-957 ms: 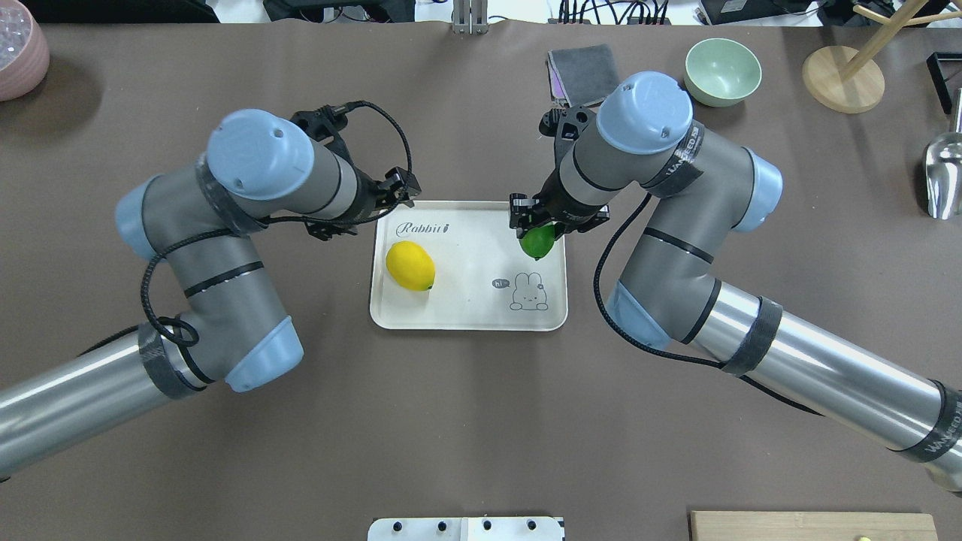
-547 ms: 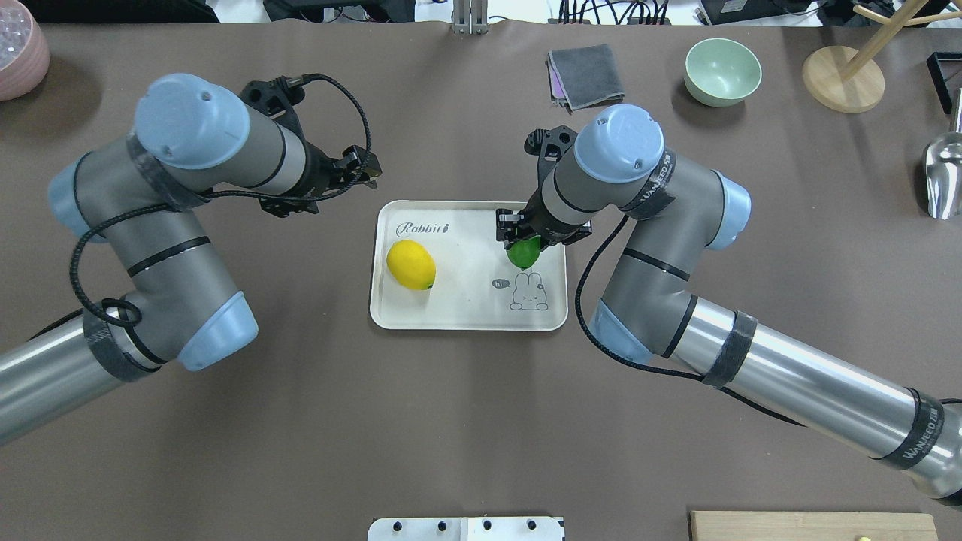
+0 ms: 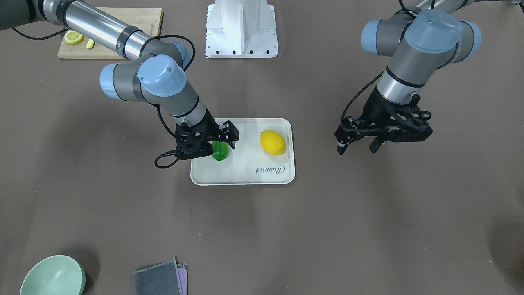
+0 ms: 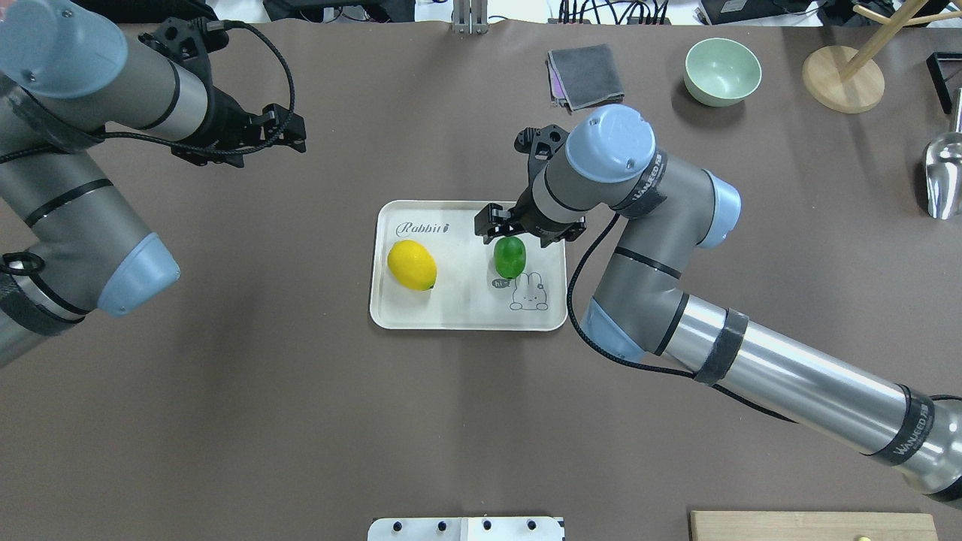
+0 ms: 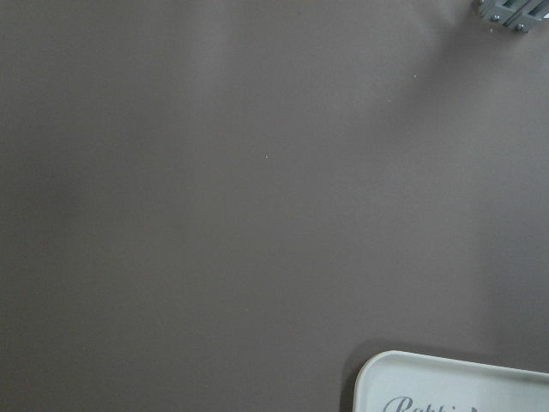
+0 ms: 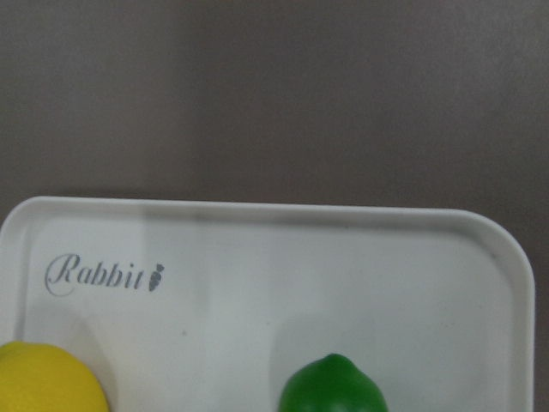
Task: Place all lemons on tray
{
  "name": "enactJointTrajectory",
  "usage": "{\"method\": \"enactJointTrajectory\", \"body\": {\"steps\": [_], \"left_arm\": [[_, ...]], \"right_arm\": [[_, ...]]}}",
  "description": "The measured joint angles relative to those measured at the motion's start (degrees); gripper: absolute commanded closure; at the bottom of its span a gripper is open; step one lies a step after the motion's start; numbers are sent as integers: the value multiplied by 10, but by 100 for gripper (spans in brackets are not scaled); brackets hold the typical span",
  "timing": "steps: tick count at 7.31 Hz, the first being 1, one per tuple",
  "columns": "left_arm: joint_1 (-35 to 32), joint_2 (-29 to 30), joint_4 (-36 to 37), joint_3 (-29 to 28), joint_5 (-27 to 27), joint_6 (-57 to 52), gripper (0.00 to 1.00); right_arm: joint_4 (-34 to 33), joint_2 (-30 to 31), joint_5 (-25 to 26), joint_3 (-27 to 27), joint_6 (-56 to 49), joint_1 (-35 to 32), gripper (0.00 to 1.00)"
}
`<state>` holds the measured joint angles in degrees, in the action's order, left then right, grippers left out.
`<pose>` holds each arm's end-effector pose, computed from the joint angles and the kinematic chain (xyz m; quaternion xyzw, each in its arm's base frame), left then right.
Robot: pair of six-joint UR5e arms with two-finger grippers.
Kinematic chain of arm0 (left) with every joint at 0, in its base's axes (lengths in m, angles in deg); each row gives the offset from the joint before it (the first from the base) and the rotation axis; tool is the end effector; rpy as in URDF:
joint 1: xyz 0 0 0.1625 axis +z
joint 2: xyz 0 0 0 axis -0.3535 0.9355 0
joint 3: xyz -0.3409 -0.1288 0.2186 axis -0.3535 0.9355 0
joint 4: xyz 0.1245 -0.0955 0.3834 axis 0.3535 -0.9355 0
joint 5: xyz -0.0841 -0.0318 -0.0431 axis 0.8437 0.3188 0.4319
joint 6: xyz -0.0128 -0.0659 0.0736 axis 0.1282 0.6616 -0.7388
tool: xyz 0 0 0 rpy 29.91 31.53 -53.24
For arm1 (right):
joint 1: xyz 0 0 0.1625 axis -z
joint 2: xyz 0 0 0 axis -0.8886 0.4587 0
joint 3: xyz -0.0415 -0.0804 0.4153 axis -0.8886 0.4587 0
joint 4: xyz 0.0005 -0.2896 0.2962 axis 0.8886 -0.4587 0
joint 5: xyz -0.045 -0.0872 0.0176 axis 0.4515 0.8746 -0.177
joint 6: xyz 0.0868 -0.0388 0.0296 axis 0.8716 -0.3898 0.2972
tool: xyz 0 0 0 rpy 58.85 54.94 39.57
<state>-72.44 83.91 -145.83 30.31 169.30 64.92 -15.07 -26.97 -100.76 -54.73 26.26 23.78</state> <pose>0.3153 -0.5490 0.2870 0.1282 0.4676 -0.1124 0.8673 -0.5118 -0.5238 0.2453 0.0469 -0.5045 0.0107 0.8621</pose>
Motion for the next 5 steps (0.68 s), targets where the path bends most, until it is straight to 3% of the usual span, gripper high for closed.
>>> {"method": "enactJointTrajectory", "body": {"steps": [3,5], "left_arm": [[-63,-88,-45,15,2,-121,1],[-85,-143,-109,9,8,-133,1]], "right_arm": [[-27,79,-81,-68,-105,-123,0],[-32,170,-137,-78,-263,-229,0]]}}
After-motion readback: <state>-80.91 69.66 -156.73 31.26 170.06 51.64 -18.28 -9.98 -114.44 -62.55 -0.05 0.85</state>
